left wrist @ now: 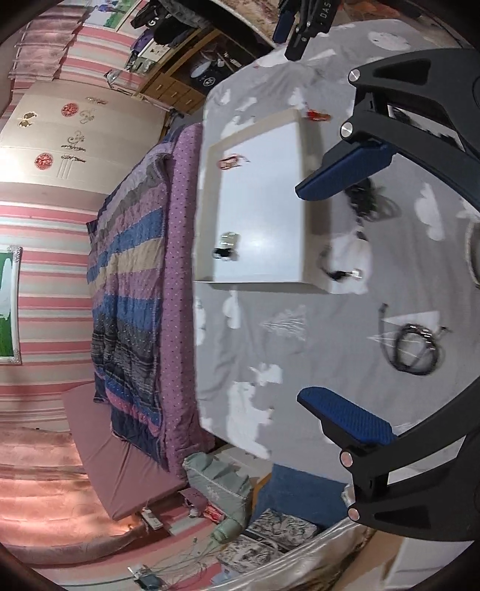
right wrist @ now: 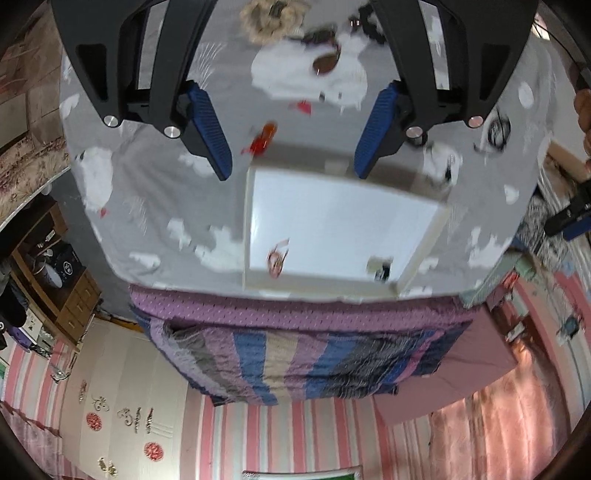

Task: Organize jewelry
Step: 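Move both tools back from the tray toward the remaining jewelry, then grasp the black claw clip with the left tool while the right tool grasps the red knot amber charm, then carry the claw clip and red knot charm over the white tray, then open both tools to release the clip and charm into the tray, then withdraw both tools from the tray toward the remaining jewelry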

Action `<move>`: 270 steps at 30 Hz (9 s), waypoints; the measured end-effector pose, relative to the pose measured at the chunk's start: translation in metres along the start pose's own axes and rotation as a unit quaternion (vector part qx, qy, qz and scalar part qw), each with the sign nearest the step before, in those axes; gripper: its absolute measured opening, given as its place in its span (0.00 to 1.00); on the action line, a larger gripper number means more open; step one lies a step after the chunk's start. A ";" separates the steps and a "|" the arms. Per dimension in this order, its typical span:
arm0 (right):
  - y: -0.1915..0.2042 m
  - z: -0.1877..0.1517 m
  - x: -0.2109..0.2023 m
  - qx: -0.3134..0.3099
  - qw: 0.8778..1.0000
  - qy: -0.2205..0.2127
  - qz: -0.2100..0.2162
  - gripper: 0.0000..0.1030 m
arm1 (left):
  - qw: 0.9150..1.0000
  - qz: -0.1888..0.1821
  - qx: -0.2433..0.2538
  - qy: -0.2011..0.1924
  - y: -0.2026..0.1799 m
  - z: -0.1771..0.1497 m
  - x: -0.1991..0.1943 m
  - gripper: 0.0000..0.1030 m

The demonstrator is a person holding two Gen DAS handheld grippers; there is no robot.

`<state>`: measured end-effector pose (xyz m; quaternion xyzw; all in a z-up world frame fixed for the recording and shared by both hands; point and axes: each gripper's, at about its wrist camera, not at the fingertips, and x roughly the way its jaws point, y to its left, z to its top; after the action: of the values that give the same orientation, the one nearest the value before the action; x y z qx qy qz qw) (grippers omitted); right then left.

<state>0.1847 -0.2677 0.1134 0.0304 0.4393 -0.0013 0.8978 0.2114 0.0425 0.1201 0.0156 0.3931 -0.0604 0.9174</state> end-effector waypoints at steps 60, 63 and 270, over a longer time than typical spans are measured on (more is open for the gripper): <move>-0.037 -0.105 0.064 0.042 0.996 0.076 0.013 0.67 | 0.997 -0.007 0.039 0.070 -0.011 -0.126 0.052 0.97; -0.041 -0.102 0.069 0.044 0.996 0.078 0.012 0.67 | 0.996 -0.013 0.047 0.071 -0.019 -0.121 0.054 0.97; -0.030 -0.107 0.028 0.031 0.999 0.032 0.021 0.76 | 0.998 -0.008 -0.011 0.066 0.064 -0.124 0.031 0.97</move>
<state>0.1168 -0.2906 0.0238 0.0669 0.4667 0.0049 0.8819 0.1514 0.1121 0.0107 0.0068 0.4538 -0.0621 0.8889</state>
